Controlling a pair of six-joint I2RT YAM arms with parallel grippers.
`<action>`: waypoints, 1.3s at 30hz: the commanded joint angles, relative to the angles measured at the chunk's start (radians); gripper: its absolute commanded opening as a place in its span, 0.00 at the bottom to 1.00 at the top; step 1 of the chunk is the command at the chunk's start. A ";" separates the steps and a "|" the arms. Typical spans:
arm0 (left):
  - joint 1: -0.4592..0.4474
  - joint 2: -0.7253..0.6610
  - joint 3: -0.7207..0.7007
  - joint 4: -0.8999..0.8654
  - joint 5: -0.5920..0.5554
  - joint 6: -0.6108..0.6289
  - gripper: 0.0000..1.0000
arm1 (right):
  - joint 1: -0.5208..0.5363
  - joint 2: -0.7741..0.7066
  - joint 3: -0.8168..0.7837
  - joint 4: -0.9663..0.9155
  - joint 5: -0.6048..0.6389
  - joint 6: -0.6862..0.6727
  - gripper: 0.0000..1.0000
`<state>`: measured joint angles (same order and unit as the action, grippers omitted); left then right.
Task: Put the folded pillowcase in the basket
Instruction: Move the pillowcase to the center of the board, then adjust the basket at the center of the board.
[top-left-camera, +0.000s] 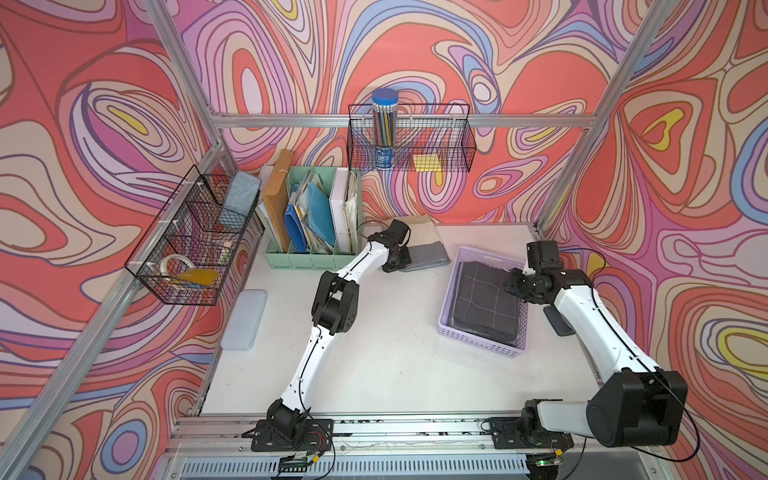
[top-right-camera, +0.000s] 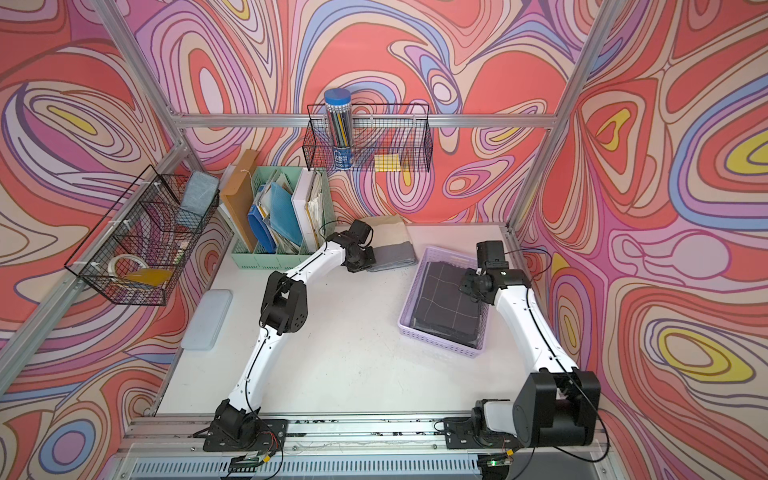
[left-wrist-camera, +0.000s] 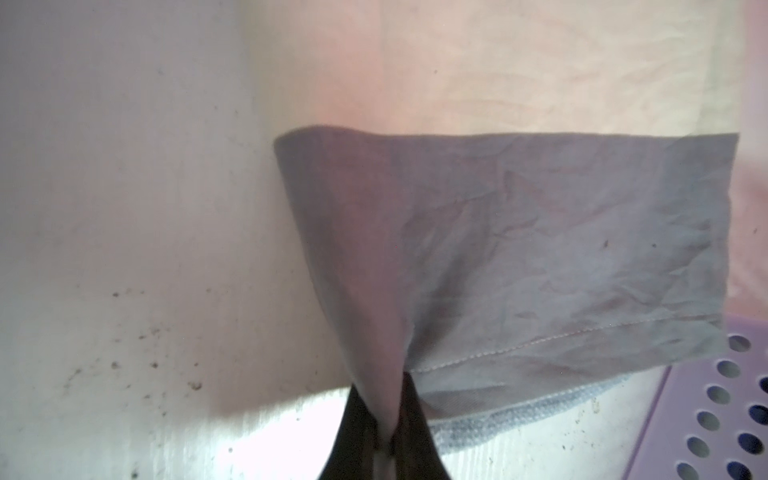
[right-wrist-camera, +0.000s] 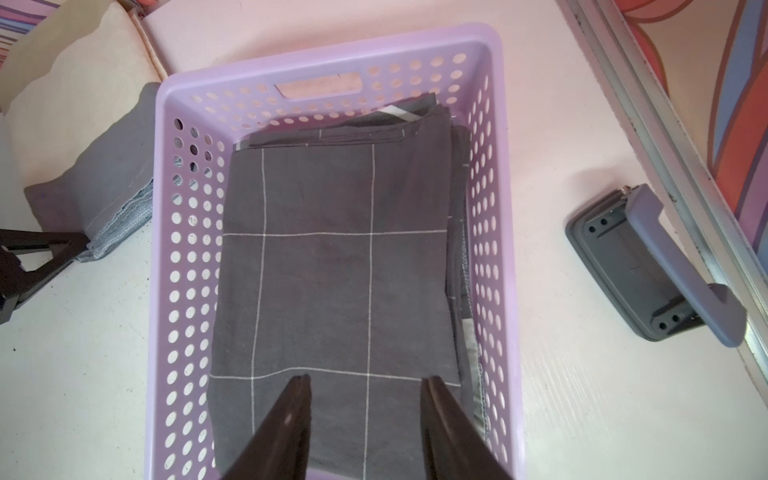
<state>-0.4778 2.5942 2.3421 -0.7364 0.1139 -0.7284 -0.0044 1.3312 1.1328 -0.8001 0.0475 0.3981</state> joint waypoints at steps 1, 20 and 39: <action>0.003 0.003 -0.017 -0.145 -0.028 0.017 0.00 | 0.001 -0.026 -0.004 0.016 0.000 0.004 0.44; -0.069 -0.891 -1.170 -0.246 -0.092 0.064 0.00 | 0.304 0.076 0.017 0.099 -0.110 0.093 0.46; -0.080 -1.098 -1.374 -0.375 -0.006 0.036 0.64 | 0.553 0.259 -0.038 0.041 -0.099 0.181 0.10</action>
<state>-0.5560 1.5055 0.9447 -1.0664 0.1242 -0.6960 0.5339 1.5970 1.1187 -0.7223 -0.0601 0.5716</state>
